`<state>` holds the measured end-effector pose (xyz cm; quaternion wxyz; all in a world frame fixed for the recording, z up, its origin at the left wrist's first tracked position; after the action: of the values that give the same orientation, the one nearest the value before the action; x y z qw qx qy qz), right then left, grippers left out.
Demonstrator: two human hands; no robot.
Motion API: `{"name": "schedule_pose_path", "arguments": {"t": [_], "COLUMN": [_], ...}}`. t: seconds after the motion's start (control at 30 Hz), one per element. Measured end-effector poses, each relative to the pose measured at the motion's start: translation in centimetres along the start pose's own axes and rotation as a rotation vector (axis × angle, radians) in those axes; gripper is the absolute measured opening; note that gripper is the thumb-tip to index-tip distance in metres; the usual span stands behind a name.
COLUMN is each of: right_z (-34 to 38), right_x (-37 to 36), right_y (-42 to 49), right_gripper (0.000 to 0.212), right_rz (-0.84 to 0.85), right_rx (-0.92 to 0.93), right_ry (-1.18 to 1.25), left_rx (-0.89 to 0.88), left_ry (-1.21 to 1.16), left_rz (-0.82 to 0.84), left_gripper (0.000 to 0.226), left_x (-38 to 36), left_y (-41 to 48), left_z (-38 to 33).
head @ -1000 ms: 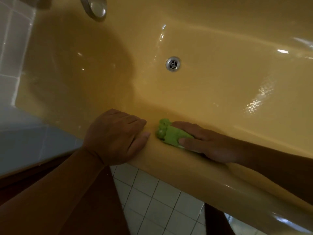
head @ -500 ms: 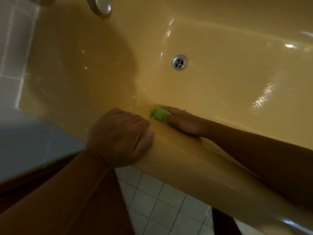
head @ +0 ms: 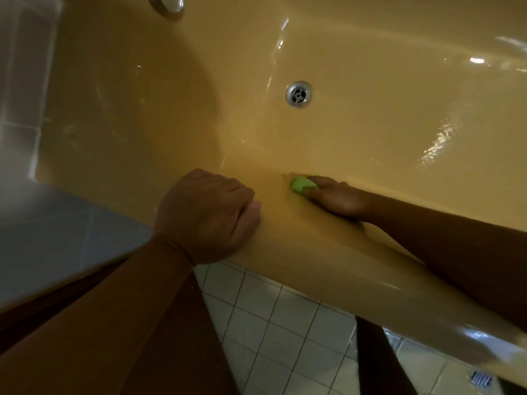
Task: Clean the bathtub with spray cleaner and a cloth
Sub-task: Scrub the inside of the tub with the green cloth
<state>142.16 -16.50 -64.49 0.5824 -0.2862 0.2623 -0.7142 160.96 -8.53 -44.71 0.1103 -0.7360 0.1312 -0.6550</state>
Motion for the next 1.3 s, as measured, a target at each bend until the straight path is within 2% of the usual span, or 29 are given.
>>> {"name": "schedule_pose_path", "arguments": {"t": [0.07, 0.13, 0.23, 0.37, 0.47, 0.53, 0.6, 0.73, 0.83, 0.97, 1.03, 1.17, 1.2, 1.23, 1.3], "right_z": [4.1, 7.2, 8.3, 2.5, -2.0, -1.7, 1.7, 9.9, 10.4, 6.0, 2.6, -2.0, -1.2, 0.5, 4.3], "right_x": [-0.4, -0.2, 0.5, 1.2, 0.9, 0.5, -0.3, -1.4, -1.1, 0.4, 0.6, -0.2, -0.7, -0.9, -1.2], "right_y": [-2.3, -7.0, -12.5, -10.5, -3.8, -0.3, 1.4, -2.0, -7.5, -7.2, -3.8, 4.8, 5.6, 6.1, 5.2], "right_gripper": [0.051, 0.035, 0.032, 0.032, 0.057, 0.064, 0.06, 0.047, 0.047, 0.035, 0.046, 0.074, 0.084, 0.084, 0.063], "right_rz": [0.031, 0.046, 0.088, 0.029, -0.006, -0.042, -0.041, 0.029, 0.018, 0.066, 0.035, 0.014, 0.011, -0.006, -0.018], "right_rx": [0.127, 0.24, 0.293, 0.133, -0.061, -0.136, -0.074, 0.23, 0.333, 0.198, 0.14, -0.118, -0.099, -0.076, 0.018], "right_ry": [0.1, 0.144, 0.173, 0.178, -0.017, -0.056, -0.02, 0.098, 0.135, 0.127, 0.055, -0.186, -0.185, -0.152, -0.046], "left_rx": [0.004, 0.006, 0.013, 0.022, 0.039, 0.054, 0.057, 0.108, 0.192, 0.24, 0.249, 0.26, 0.259, 0.26, 0.266], "left_ry": [0.006, -0.006, -0.041, -0.053, -0.045, -0.032, -0.027, -0.012, -0.041, -0.057, -0.047, -0.025, -0.024, -0.025, -0.02], "left_rz": [0.001, -0.005, -0.027, -0.042, -0.031, -0.013, -0.032, -0.078, -0.086, -0.084, -0.083, -0.073, -0.078, -0.085, -0.093], "left_gripper": [0.051, 0.05, 0.048, 0.045, 0.043, 0.043, 0.041, 0.031, 0.025, 0.03, 0.03, 0.028, 0.028, 0.028, 0.028], "left_x": [-0.1, 0.0, 0.1, 0.1, 0.0, 0.0, 0.0, 0.3, 0.5, 0.3, 0.4, 0.6, 0.7, 0.8, 0.9], "left_y": [0.0, 0.1, 0.1, 0.2, 0.2, 0.3, 0.3, 0.1, 0.2, 0.4, 0.4, 0.6, 0.7, 0.8, 0.9], "left_z": [0.1, 0.1, 0.1, 0.2, 0.5, 0.8, 0.9, 1.5, 1.9, 2.5, 2.8, 3.4, 3.5, 3.6, 3.9]}}
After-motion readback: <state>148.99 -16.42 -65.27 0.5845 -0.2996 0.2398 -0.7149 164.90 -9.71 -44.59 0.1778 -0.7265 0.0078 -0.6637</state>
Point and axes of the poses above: each hand's wrist, its own y-axis towards the middle knuckle, its own x-axis out of the back of the hand, z = x × y, the point moved 5 cm from there along y, towards the middle knuckle, and after that the axes turned 5 degrees about x, right-handed, at the moved point
